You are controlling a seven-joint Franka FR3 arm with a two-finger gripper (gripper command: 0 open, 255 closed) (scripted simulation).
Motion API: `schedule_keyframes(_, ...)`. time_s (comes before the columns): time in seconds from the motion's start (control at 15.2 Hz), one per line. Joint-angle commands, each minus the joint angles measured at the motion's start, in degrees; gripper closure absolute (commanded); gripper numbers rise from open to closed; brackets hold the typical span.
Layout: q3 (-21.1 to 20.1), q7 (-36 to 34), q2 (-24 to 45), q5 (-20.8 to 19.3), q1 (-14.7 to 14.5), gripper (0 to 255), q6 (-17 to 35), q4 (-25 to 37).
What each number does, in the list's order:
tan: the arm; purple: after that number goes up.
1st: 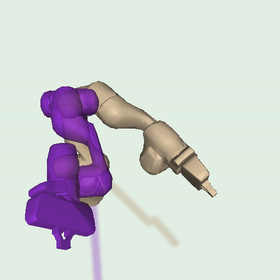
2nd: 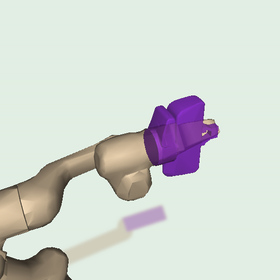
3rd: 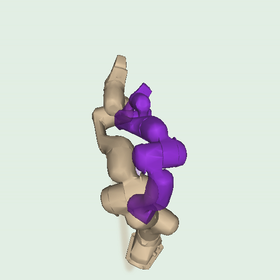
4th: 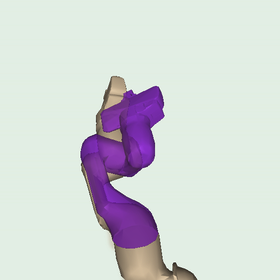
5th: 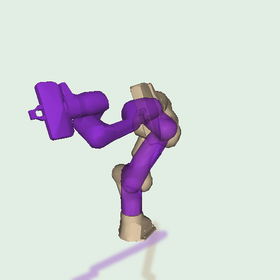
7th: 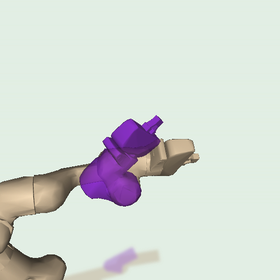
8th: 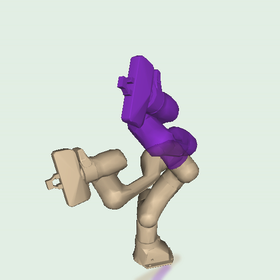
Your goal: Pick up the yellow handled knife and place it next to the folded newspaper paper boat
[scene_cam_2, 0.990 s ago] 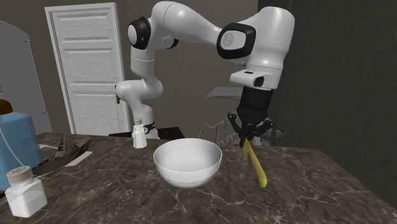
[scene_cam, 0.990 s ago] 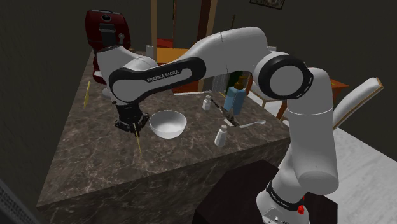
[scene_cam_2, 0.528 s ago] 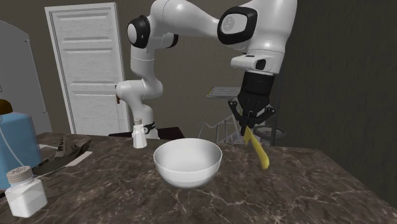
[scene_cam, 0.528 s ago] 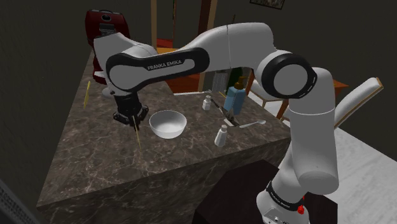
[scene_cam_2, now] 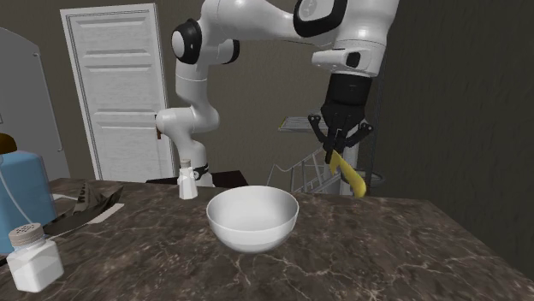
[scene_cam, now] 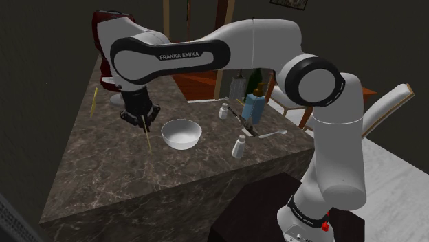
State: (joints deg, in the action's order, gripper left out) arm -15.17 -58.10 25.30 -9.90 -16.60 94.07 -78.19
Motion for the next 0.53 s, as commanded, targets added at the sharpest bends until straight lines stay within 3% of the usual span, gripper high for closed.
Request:
schedule_keyframes(0.0,0.03,0.33,0.08,0.02,-0.02,255,-1.86,1.94)
schedule_keyframes(0.33,-0.01,0.60,0.30,0.00,-0.32,255,-5.21,5.53)
schedule_keyframes(0.46,0.47,2.75,-2.67,0.55,1.86,255,-3.51,1.12)
